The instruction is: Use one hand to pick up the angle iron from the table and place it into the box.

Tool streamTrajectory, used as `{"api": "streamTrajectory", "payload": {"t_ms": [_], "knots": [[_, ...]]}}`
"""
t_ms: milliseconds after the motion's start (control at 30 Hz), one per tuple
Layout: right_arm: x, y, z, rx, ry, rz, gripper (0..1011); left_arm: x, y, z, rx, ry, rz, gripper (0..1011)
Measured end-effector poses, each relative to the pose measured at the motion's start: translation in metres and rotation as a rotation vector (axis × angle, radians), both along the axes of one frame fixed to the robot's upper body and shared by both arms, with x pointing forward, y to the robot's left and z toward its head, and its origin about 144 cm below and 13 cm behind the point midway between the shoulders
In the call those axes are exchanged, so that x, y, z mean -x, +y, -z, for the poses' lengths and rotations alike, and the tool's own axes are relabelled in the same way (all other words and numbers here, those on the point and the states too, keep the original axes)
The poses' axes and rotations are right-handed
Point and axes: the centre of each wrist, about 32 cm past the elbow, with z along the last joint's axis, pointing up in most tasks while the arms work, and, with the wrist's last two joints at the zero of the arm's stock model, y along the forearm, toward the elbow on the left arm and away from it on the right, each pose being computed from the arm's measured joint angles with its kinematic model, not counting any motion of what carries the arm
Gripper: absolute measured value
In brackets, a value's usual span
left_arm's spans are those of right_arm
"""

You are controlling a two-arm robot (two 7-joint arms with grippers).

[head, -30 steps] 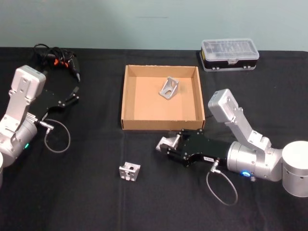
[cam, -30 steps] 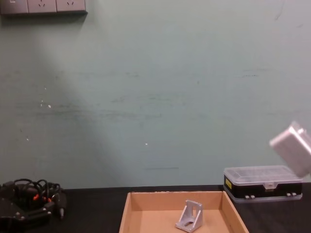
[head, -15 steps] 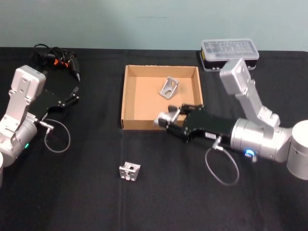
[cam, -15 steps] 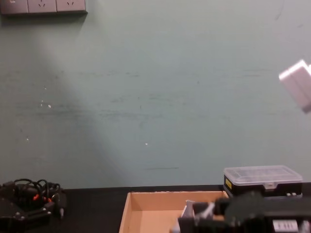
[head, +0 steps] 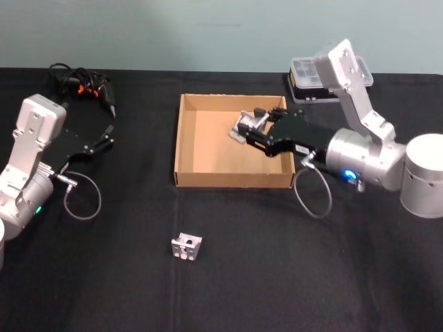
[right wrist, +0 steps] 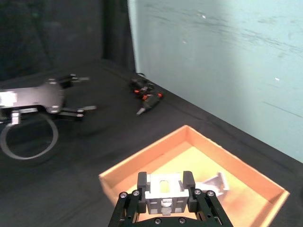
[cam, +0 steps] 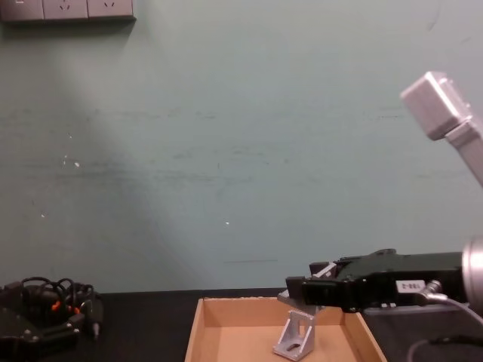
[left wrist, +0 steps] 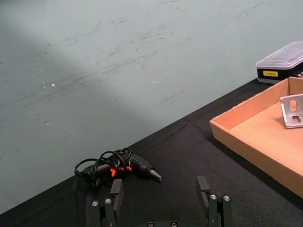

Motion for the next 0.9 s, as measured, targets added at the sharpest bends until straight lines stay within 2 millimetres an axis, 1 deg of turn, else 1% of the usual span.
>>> {"api": "streamTrajectory", "payload": {"t_ms": [100, 333, 900], "knots": [[-0.011, 0.003, 0.0, 0.008, 0.014, 0.037, 451, 0.0, 0.0, 0.0, 0.0, 0.0, 0.0, 1011], [-0.024, 0.007, 0.002, 0.034, 0.054, 0.089, 451, 0.0, 0.0, 0.0, 0.0, 0.0, 0.0, 1011], [-0.039, 0.016, 0.009, 0.119, 0.143, 0.147, 451, 0.0, 0.0, 0.0, 0.0, 0.0, 0.0, 1011]]}}
